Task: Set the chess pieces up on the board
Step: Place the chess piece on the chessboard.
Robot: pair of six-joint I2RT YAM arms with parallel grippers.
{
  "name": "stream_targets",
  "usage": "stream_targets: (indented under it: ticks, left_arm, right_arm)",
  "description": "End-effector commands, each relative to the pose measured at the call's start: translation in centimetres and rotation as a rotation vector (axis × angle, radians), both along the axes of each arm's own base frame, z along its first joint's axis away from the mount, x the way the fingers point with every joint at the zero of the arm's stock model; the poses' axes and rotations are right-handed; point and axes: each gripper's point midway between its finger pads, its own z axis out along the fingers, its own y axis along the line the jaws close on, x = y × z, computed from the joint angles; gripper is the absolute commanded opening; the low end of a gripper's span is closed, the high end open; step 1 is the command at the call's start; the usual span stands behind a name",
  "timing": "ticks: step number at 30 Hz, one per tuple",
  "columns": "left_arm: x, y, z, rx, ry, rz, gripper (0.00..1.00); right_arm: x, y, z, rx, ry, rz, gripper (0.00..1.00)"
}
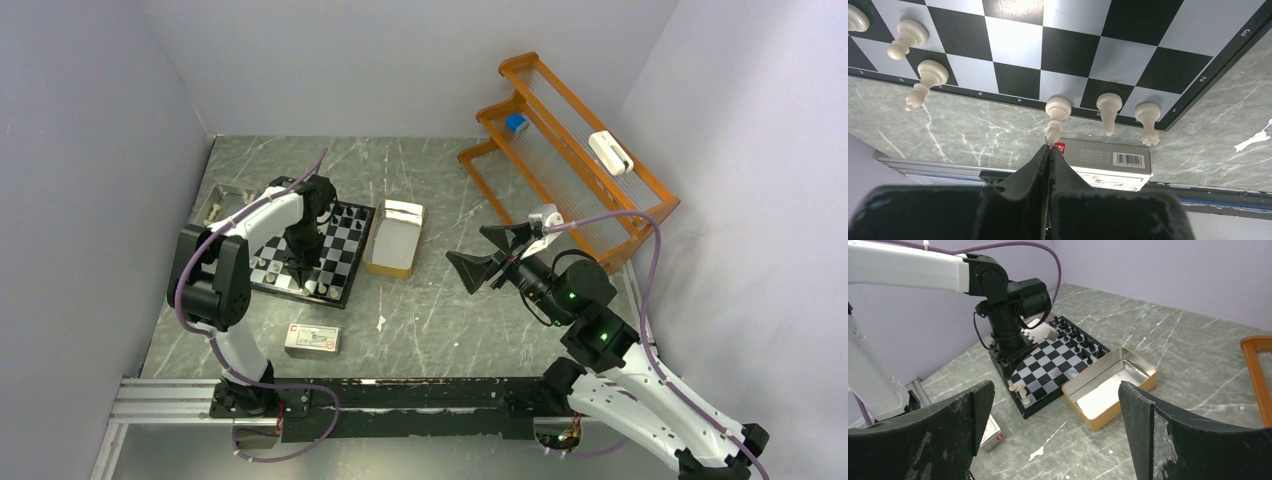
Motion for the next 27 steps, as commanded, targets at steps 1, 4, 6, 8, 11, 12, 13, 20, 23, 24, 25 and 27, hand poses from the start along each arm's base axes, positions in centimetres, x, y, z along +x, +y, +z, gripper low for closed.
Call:
stream_targets:
  ticks: [1,4,6,8,11,12,13,20,23,24,25,27]
  left_arm:
    - [0.32,-0.24,0.14,0.006,-0.008,-0.018,0.09]
    - [0.34,-0.23,0.20,0.007,-0.009,-0.017,0.13]
    - [0.41,-0.22,0.11,0.009,-0.008,-0.018,0.14]
    - [0.37,-0.32,-0.04,0.007,0.001,-0.020,0.14]
    - [0.43,-0.45,-0.18,0.011,0.009,-0.022,0.15]
    - [0.48,-0.47,-0.21,0.012,0.010,-0.023,0.15]
    - [0.48,-0.50,-0.22,0.013,0.011,-0.025,0.15]
    - [0.62,-0.76,-0.51,0.022,0.018,-0.036,0.15]
    - [0.78,-0.75,-0.50,0.031,0.018,-0.038,0.14]
    - [0.95,-0.79,-0.49,0.032,0.014,-0.038,0.13]
    - [1.03,-0.79,-0.47,0.036,0.012,-0.038,0.11]
    - [1.24,-0.73,-0.43,0.043,0.006,-0.038,0.11]
  right_arm:
    - [0.07,-0.26,-0.23,-0.004,-0.005,-0.013,1.00]
    - [0.09,-0.28,-0.25,-0.004,-0.007,-0.014,1.00]
    - [0.07,-0.26,-0.22,-0.002,-0.009,-0.013,1.00]
    - [0.10,-0.28,-0.25,-0.004,-0.010,-0.015,1.00]
    - [0.13,-0.34,-0.26,-0.008,-0.011,-0.018,1.00]
    - [0.16,-0.39,-0.26,-0.009,-0.012,-0.020,1.00]
    - [0.17,-0.42,-0.19,-0.009,-0.013,-0.022,1.00]
    - [0.13,-0.44,-0.19,-0.005,-0.016,-0.022,1.00]
    - [0.15,-0.47,-0.18,-0.008,-0.017,-0.023,1.00]
    - [0.11,-0.49,-0.11,-0.007,-0.019,-0.022,1.00]
    - [0.13,-0.50,-0.15,-0.008,-0.019,-0.023,1.00]
    - [0.11,-0.52,-0.08,-0.007,-0.020,-0.024,1.00]
